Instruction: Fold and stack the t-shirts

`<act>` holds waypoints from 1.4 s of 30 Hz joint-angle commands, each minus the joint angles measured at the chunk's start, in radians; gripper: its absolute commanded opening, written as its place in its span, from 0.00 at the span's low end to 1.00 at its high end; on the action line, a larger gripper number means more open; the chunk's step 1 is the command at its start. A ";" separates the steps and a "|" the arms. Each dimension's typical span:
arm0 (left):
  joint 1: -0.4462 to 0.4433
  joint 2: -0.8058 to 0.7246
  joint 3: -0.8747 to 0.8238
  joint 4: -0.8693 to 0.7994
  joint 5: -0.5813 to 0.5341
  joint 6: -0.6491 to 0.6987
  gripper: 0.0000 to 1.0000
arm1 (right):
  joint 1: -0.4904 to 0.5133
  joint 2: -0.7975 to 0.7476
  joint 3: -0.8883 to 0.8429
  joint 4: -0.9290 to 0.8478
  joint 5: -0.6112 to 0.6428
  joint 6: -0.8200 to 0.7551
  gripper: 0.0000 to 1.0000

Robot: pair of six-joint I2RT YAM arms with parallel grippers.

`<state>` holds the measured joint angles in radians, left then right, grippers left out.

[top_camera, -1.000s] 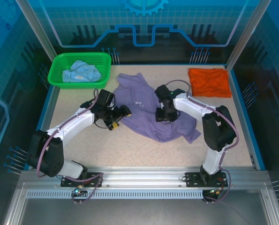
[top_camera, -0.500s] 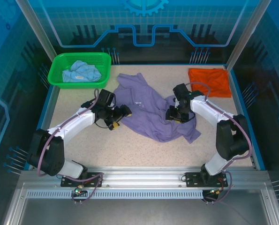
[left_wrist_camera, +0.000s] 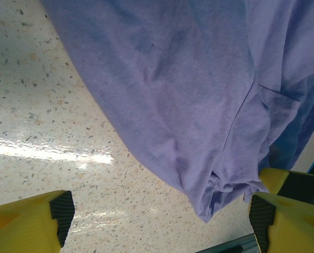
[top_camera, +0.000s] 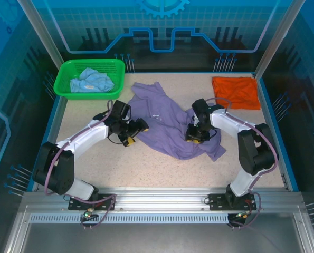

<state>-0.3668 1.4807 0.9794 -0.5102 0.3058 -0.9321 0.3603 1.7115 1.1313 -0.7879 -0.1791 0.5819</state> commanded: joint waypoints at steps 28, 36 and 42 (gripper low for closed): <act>0.307 -0.191 0.084 -0.204 -0.312 0.129 0.89 | 0.642 0.329 0.698 -0.184 -0.114 -0.113 0.33; 0.279 -0.087 0.153 -0.187 -0.188 0.257 0.89 | 0.402 0.011 0.472 -0.074 -0.102 -0.051 0.50; 0.129 0.184 0.403 -0.296 -0.187 0.398 0.89 | 0.045 0.004 0.409 -0.212 0.171 0.011 0.57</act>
<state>-0.1825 1.5833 1.2984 -0.7399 0.0807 -0.6327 0.4961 1.6680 1.5829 -0.8864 -0.1757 0.5575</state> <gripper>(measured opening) 0.889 0.567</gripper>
